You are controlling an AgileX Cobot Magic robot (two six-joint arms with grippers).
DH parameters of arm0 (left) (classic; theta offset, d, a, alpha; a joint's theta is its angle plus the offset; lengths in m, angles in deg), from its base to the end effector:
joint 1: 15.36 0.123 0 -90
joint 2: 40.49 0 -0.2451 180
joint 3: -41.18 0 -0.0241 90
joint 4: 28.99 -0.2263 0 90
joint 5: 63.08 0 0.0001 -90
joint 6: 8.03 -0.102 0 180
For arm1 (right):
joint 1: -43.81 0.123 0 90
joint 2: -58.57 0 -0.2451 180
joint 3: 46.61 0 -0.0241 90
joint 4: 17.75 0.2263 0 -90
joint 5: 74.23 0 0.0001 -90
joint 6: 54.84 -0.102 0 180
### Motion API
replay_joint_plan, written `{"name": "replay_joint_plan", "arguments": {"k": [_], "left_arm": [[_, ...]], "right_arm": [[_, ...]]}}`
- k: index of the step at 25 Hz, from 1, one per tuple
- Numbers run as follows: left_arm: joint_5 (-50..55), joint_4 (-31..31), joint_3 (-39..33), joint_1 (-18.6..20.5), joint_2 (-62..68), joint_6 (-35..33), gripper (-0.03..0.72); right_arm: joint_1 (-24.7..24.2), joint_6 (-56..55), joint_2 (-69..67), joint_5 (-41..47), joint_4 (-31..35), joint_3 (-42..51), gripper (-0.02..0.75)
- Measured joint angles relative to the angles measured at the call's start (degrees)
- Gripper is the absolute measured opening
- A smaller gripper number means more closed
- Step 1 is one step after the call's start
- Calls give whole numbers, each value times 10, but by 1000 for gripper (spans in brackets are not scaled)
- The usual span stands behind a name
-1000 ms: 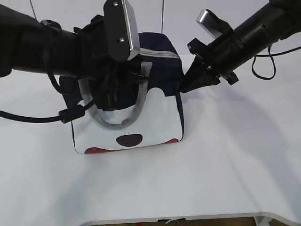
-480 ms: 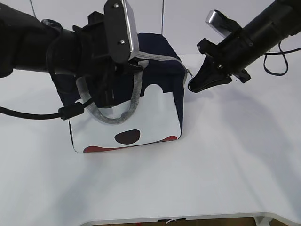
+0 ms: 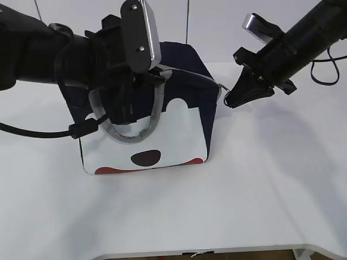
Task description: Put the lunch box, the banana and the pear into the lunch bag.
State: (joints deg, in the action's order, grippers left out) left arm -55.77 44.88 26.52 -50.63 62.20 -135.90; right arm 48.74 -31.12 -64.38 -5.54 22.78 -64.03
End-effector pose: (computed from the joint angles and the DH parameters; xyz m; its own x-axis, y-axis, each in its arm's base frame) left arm 0.2818 -0.2147 0.2298 0.3000 0.7728 -0.5592 0.7115 0.2092 0.6709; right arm 0.3674 0.0937 0.2118 -0.9482 -0.1717 -0.2672 -0.2986 0.7680 0.5665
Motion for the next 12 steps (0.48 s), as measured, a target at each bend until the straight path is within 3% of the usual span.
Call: {"name": "replay_joint_plan", "arguments": {"k": [12], "left_arm": [[-3,9,0,-3,0,-1,7]], "right_arm": [[0,12,-32,-11,-4,-1,18]]}}
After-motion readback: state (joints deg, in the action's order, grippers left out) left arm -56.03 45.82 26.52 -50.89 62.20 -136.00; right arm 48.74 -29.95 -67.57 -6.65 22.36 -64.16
